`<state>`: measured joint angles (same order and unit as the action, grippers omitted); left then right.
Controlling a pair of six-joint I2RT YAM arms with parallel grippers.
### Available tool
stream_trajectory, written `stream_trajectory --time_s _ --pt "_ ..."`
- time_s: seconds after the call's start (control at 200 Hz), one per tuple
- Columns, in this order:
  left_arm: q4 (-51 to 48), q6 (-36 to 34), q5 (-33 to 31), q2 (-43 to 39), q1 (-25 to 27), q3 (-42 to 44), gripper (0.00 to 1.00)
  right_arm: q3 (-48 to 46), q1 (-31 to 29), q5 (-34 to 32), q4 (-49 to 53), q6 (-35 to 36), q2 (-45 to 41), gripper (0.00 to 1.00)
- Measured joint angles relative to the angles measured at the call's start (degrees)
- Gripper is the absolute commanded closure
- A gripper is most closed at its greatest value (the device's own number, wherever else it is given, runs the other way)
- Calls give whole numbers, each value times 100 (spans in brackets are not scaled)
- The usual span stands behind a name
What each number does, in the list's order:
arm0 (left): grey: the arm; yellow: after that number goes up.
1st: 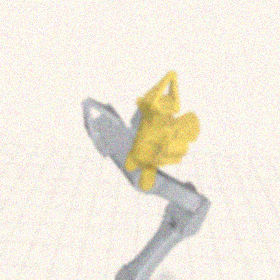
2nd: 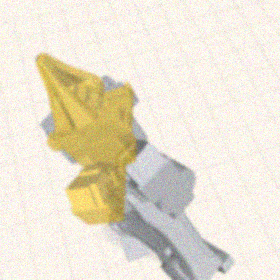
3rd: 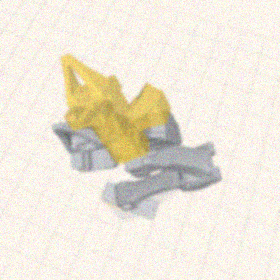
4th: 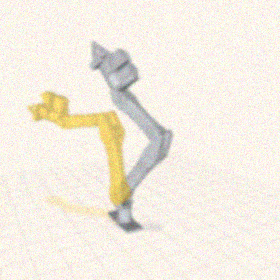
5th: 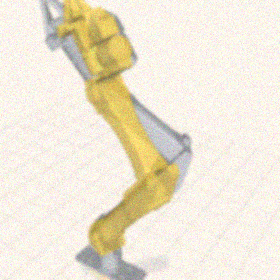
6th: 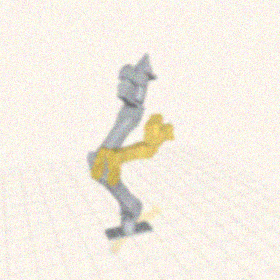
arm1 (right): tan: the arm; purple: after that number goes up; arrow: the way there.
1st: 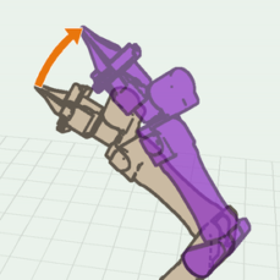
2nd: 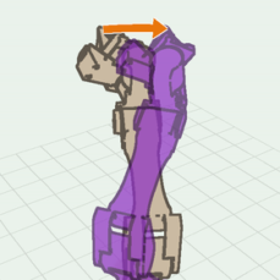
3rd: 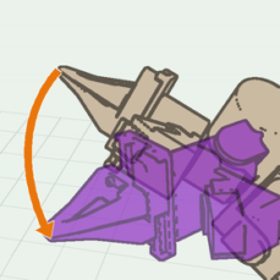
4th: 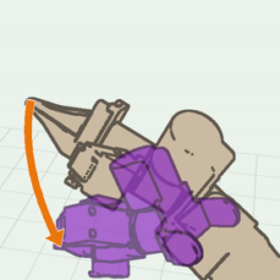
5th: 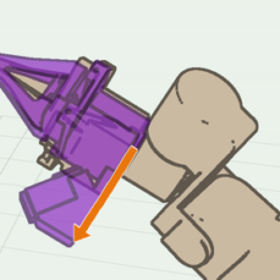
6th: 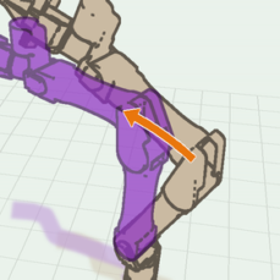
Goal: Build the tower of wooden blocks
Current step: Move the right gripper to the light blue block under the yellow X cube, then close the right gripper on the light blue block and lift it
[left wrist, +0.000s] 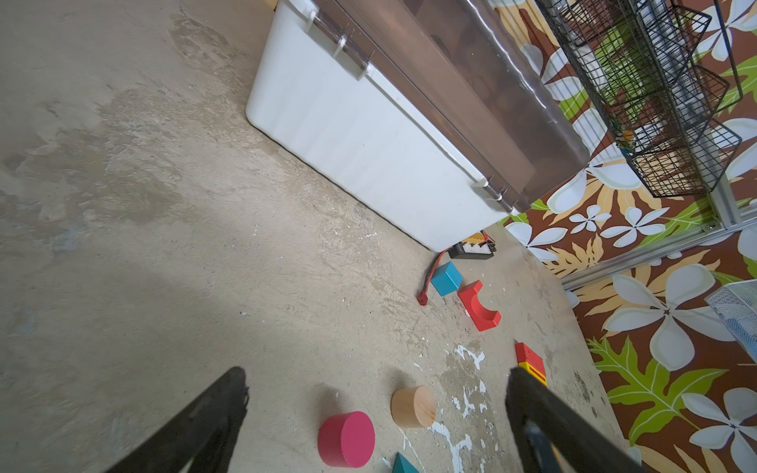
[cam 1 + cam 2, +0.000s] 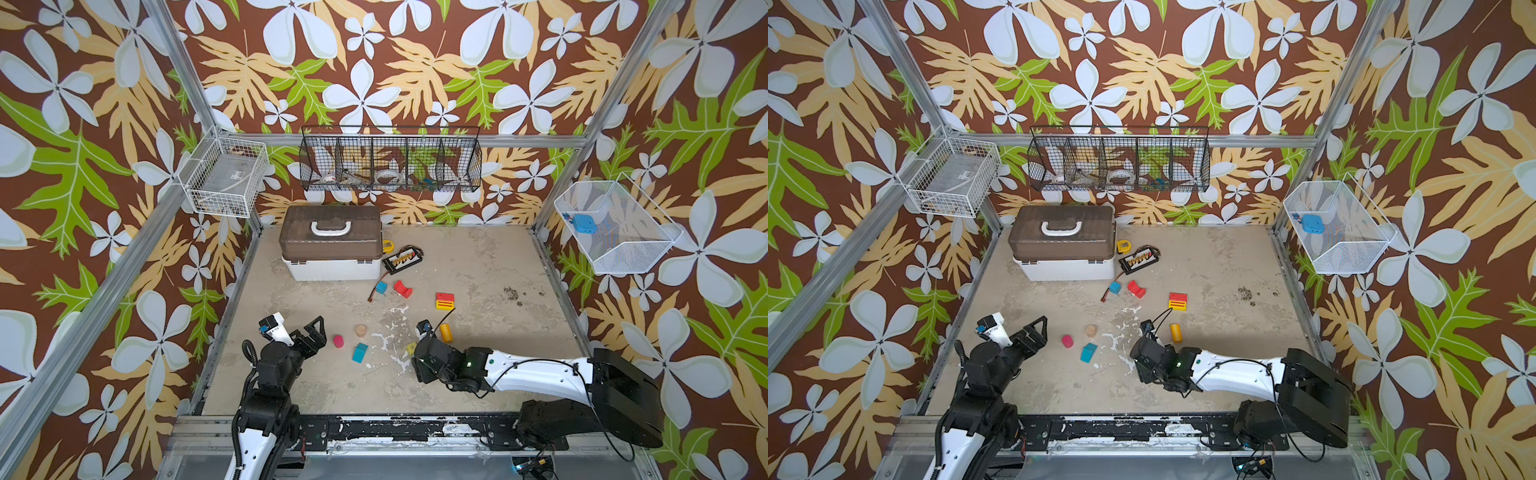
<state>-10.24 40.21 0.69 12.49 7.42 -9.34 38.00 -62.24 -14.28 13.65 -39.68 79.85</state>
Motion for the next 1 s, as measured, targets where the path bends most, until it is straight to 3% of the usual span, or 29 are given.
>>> stream_trajectory --time_s 0.415,0.606,0.716,1.001 --pt "4 0 2 9 2 0 0 334 0 22 -11 111 721 50" --pt "7 0 0 0 0 0 0 455 0 -107 94 87 905 63" --pt "9 0 2 15 0 0 0 461 7 -225 155 55 907 76" --pt "20 0 42 7 0 4 0 382 258 -378 396 -109 398 79"
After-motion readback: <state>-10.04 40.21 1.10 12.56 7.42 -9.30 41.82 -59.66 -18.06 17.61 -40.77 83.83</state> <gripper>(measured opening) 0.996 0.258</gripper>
